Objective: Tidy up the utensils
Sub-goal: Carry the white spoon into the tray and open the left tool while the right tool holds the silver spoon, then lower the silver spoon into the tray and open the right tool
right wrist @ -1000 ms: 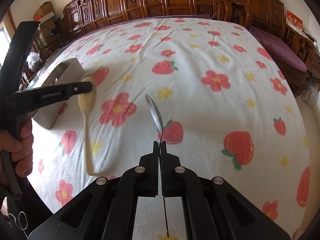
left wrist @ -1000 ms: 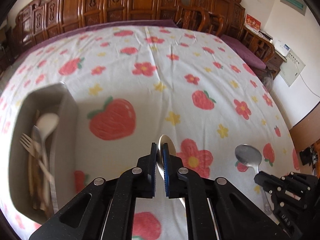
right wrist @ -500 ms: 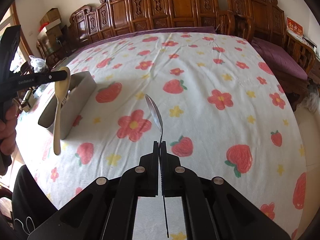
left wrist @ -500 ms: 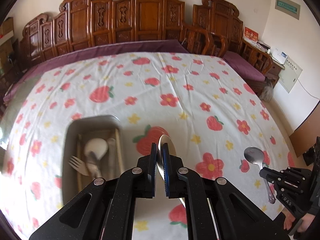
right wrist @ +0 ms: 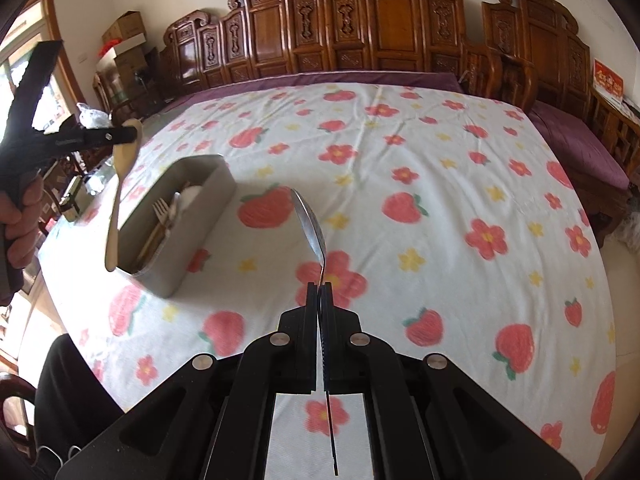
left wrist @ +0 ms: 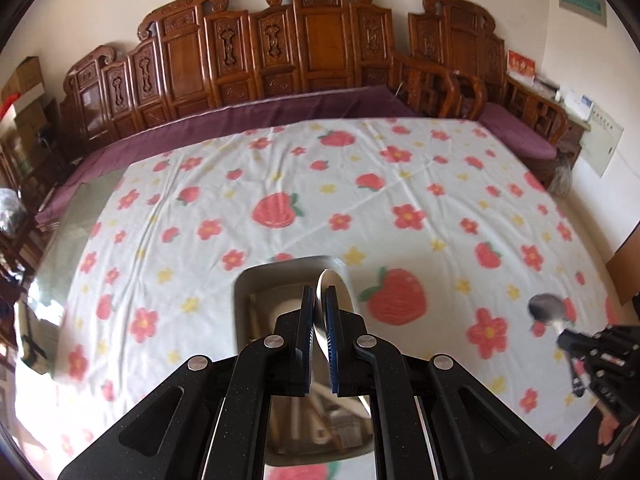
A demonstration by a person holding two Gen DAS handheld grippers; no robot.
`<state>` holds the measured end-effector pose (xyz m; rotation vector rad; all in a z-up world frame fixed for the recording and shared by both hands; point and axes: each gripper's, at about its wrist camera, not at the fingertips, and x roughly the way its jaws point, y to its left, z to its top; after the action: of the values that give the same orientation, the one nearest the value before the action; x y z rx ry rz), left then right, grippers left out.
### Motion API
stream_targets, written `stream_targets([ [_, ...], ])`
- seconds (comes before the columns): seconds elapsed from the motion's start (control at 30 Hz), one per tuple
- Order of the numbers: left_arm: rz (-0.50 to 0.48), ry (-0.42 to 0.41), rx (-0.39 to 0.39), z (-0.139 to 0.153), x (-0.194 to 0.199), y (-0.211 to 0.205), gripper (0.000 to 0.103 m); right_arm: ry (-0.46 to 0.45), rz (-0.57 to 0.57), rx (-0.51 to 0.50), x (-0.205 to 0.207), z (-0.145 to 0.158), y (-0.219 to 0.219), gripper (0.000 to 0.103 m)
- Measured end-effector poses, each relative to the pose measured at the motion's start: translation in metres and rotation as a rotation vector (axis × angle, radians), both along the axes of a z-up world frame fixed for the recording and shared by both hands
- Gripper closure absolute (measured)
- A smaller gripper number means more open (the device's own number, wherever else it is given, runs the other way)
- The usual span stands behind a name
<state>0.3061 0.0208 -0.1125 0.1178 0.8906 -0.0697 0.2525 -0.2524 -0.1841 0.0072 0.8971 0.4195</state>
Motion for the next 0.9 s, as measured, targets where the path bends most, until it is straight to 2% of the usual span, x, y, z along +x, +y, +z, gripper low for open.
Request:
stream_targets([
  [0.17,0.012,0.024,0.075,-0.016,0.010,0.012,0.098,-0.014,0.024,0.035,0.006,0.013,0.027,0.101],
  [0.33,0.011,0.031,0.109,-0.031,0.021,0.016,0.098,-0.021,0.054,0.047,0.009,0.024,0.056,0.101],
  [0.43,0.010,0.049,0.097,-0.039,0.026,0.020,0.098,-0.020,0.065,0.047,0.013,0.027,0.071,0.101],
  [0.5,0.018,0.060,0.070,-0.044,0.027,0.027,0.087,-0.018,0.072,0.045,0.016,0.029,0.082,0.101],
  [0.53,0.022,0.058,0.044,-0.045,0.026,0.032,0.073,-0.017,0.076,0.045,0.017,0.030,0.086,0.101],
  [0.57,0.026,0.053,0.030,-0.044,0.024,0.035,0.067,-0.016,0.083,0.043,0.019,0.030,0.092,0.101],
  [0.7,0.038,0.033,-0.011,-0.042,0.012,0.055,0.063,-0.007,0.106,0.036,0.027,0.027,0.118,0.101],
  [0.77,0.045,0.013,-0.021,-0.039,0.002,0.065,0.056,0.000,0.121,0.037,0.031,0.025,0.135,0.100],
  [0.9,0.056,-0.025,-0.039,-0.031,-0.017,0.087,0.056,0.014,0.145,0.041,0.038,0.019,0.163,0.100],
])
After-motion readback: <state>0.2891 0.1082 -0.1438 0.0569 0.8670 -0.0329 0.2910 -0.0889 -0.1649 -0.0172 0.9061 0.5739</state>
